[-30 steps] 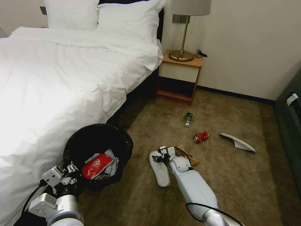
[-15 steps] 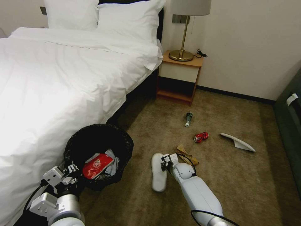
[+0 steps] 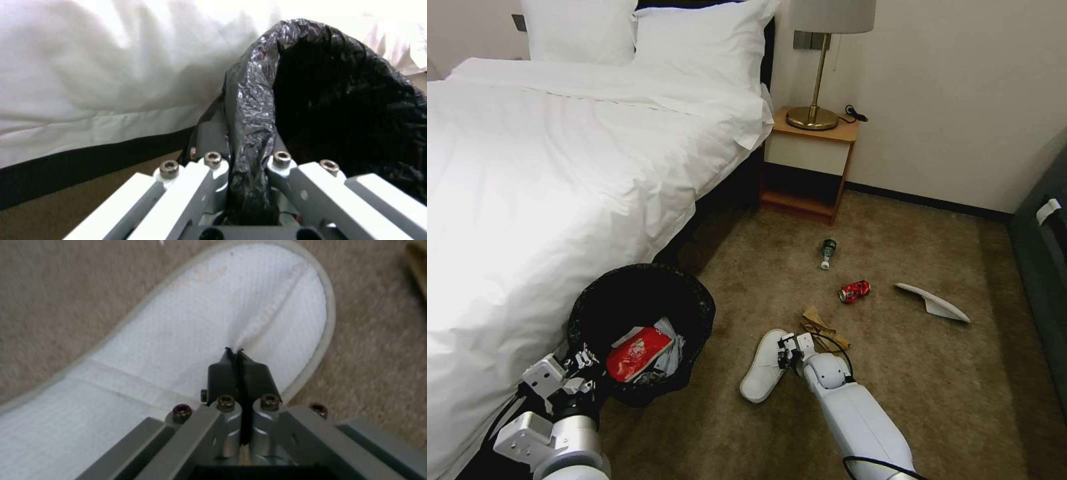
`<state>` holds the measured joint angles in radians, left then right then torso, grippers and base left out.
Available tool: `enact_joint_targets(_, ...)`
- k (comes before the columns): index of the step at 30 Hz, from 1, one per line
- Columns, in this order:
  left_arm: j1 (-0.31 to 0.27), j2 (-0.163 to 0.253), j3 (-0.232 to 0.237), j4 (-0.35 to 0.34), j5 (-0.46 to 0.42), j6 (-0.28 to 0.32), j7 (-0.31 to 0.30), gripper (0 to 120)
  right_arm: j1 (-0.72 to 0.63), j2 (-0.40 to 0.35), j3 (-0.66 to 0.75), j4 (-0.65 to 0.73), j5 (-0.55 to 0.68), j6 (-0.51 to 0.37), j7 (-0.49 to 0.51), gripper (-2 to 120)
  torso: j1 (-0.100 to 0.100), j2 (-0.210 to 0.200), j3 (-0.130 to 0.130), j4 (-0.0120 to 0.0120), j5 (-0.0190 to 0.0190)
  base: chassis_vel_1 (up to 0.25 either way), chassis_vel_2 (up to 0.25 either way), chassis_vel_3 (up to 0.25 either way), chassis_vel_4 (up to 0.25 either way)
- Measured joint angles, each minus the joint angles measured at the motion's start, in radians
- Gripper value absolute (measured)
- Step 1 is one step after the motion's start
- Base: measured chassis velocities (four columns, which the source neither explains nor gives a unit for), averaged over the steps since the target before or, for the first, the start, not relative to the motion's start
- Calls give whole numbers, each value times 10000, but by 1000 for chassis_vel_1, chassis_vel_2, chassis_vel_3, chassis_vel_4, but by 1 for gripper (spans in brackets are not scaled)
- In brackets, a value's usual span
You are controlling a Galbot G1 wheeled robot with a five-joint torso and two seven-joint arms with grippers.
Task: Pick up the trash bin, then pick up the garbage on the floor and place it into the trash bin.
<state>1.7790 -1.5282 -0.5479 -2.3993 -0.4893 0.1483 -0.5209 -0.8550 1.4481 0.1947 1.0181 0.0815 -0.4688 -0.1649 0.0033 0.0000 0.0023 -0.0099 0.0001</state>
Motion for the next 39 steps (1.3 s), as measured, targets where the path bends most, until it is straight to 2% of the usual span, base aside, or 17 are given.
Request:
enact_joint_targets(2,12,-3,10,-12,6,0,0,4,-27,-18,-3,64,39,49,33,0,0,0,0,0,0,0,0,0,0)
enact_joint_targets(4,62,-11,68,-43,20,-2,-18,4,-348,-287,-56,986,448,645,277,0,0,0,0,0,-1,0,0,0,0)
enact_joint_targets(5,62,-11,68,-43,20,-2,-18,4,-348,-287,-56,986,448,645,277,0,0,0,0,0,-1,0,0,0,0)
enact_joint_targets(6,69,-11,99,-35,33,-2,-34,4,-452,-393,-63,1306,530,947,342,0,0,0,0,0,-1,0,0,0,0)
enact_joint_targets(7,82,-14,186,13,82,7,-63,4,-633,-572,-76,1843,609,1689,412,0,0,0,0,-1,0,0,0,0,0)
enact_joint_targets(8,82,-14,186,13,82,7,-63,4,-633,-572,-76,1843,609,1689,412,0,0,0,0,-1,0,0,0,0,0)
enact_joint_targets(10,110,-18,428,120,225,55,-102,4,-923,-872,-85,2788,766,2905,475,0,0,0,0,0,-1,0,0,0,0)
enact_joint_targets(11,110,-18,428,120,225,55,-102,4,-923,-872,-85,2788,766,2905,475,0,0,0,0,0,-1,0,0,0,0)
enact_joint_targets(12,131,-18,579,192,312,97,-117,4,-1070,-1014,-85,3256,816,3461,499,0,0,0,0,0,0,0,0,0,0)
enact_joint_targets(13,131,-18,579,192,312,97,-117,4,-1070,-1014,-85,3256,816,3461,499,0,0,0,0,0,0,0,0,0,0)
enact_joint_targets(15,148,-30,815,314,462,157,-133,4,-1321,-1261,-50,4086,835,4442,517,0,0,0,0,-1,-1,0,0,0,0)
enact_joint_targets(16,148,-30,815,314,462,157,-133,4,-1321,-1261,-50,4086,835,4442,517,0,0,0,0,-1,-1,0,0,0,0)
enact_joint_targets(18,152,-41,1008,443,547,245,-180,4,-1528,-1438,29,4854,737,5346,484,0,0,0,0,-1,2,0,0,0,0)
enact_joint_targets(19,152,-41,1008,443,547,245,-180,4,-1528,-1438,29,4854,737,5346,484,0,0,0,0,-1,2,0,0,0,0)
enact_joint_targets(21,161,-28,1177,605,589,377,-233,4,-1629,-1557,110,5564,686,6008,351,0,0,0,0,-2,0,0,0,0,0)
enact_joint_targets(30,111,38,1596,1095,520,717,-253,4,-1504,-1560,210,7218,890,7101,-136,0,0,0,0,0,-1,0,0,0,0)
enact_joint_targets(39,-84,70,1888,1424,386,962,-64,4,-1468,-1516,30,7690,1245,7615,-772,0,-1,0,0,0,-1,0,0,0,0)
